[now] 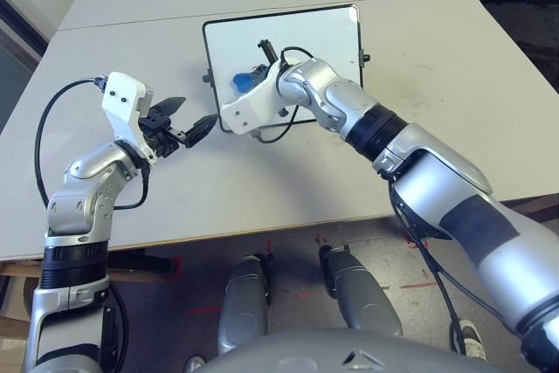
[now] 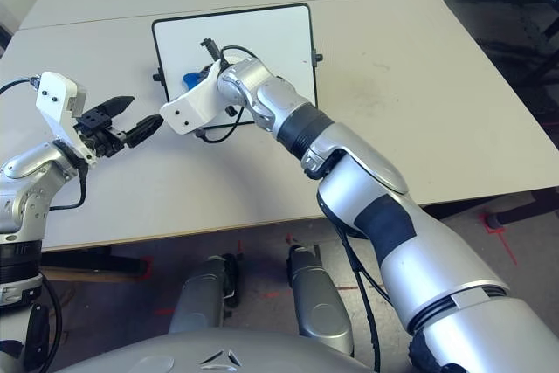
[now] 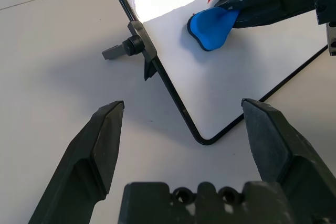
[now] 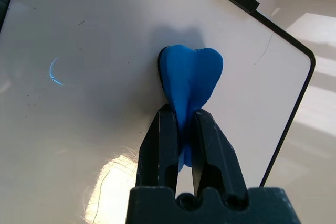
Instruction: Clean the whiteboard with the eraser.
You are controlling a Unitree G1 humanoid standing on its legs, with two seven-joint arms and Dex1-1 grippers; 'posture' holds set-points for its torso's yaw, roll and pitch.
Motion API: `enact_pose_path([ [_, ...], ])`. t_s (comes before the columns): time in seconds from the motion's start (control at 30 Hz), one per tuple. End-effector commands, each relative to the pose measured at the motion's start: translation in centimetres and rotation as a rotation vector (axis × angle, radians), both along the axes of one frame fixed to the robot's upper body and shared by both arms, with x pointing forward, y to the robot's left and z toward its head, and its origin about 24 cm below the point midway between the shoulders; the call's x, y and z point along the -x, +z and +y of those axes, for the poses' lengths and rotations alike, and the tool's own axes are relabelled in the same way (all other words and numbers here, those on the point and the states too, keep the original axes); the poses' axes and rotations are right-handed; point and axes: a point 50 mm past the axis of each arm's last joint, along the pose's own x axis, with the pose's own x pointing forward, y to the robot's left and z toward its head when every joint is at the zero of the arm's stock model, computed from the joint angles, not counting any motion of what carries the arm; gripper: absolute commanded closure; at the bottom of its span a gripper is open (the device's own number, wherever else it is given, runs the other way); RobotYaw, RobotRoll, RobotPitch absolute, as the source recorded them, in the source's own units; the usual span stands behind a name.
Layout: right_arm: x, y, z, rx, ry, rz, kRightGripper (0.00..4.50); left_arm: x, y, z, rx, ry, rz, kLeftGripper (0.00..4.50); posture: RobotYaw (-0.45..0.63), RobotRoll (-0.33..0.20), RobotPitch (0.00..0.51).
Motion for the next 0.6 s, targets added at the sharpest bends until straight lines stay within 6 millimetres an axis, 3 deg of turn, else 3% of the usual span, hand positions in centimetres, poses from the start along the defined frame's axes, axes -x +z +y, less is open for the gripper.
enact_pose_path([
  [0.03,-0.8,-0.7,-1.1,0.029,-0.055,0.022,4.36,0.1,-0.2,-0.1,0.007,-0.002,0.003,0.00,-0.02,0.000,0.181],
  [0.4,-1.5,1.1,-1.8,0.026,-0.086,-0.005,4.36,-0.6,-0.4,-0.8,0.018,-0.028,0.000,0.00,-0.05,0.000,0.174],
  [0.6,-1.8,1.0,-2.5,0.064,-0.104,-0.015,4.36,-0.7,-0.4,-0.7,0.017,-0.033,0.002,0.00,-0.05,0.000,0.175],
])
